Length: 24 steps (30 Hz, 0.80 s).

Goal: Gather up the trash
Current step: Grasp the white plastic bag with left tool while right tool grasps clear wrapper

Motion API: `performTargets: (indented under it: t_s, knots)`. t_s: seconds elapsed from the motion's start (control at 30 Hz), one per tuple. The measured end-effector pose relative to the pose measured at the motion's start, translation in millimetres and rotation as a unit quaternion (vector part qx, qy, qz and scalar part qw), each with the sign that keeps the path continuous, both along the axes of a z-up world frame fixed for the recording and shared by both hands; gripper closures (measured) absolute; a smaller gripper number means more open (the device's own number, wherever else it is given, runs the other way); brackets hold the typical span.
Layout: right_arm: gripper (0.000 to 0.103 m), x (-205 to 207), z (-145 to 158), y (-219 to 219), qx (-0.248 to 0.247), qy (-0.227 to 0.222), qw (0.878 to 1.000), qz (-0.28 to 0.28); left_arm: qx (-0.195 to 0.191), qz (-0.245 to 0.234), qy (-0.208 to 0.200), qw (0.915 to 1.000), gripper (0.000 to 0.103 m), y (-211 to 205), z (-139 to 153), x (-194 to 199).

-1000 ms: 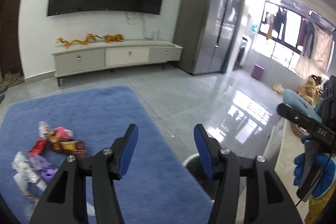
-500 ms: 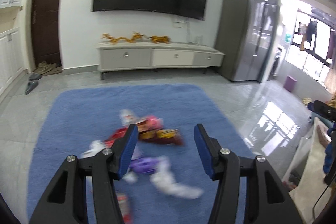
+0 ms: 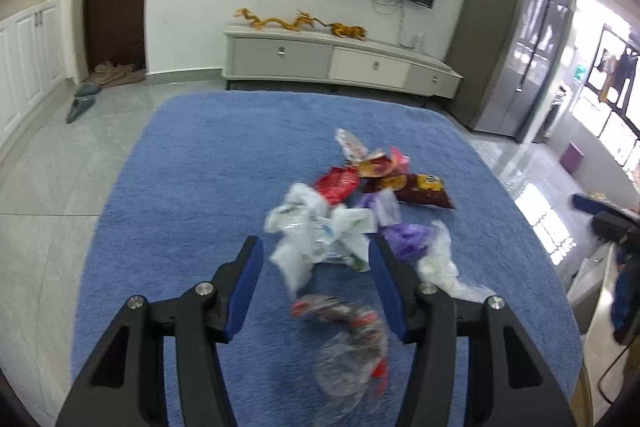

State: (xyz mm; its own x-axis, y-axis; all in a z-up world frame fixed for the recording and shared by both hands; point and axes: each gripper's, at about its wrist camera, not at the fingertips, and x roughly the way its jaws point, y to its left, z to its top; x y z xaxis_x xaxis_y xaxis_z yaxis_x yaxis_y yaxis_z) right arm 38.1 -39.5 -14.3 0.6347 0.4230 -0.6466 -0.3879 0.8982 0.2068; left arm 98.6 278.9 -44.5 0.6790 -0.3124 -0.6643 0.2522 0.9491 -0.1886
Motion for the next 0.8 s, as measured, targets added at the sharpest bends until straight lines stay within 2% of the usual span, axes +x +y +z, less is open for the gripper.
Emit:
performTargets:
  t_s: [0.13, 0.4, 0.5, 0.7, 0.8]
  knots:
    - [0.021, 8, -27, 26, -0.007, 0.03, 0.999, 0.045, 0.002, -0.027, -0.001, 0.9996, 0.056, -24, -1, 7]
    - [0.026, 21, -63, 54, -0.011, 0.069, 0.993, 0.094, 0.056, -0.048, -0.005, 0.9973, 0.058, -47, -8, 34]
    - [0.028, 26, -72, 63, -0.014, 0.074, 0.992, 0.102, 0.075, -0.059, 0.005, 0.9954, 0.065, -53, -18, 39]
    - [0.041, 40, -88, 73, -0.016, 0.094, 0.989, 0.111, 0.095, -0.061, 0.014, 0.9935, 0.067, -61, -30, 47]
    - [0.052, 41, -95, 80, -0.027, 0.099, 0.988, 0.118, 0.112, -0.057, 0.02, 0.9918, 0.078, -66, -37, 51]
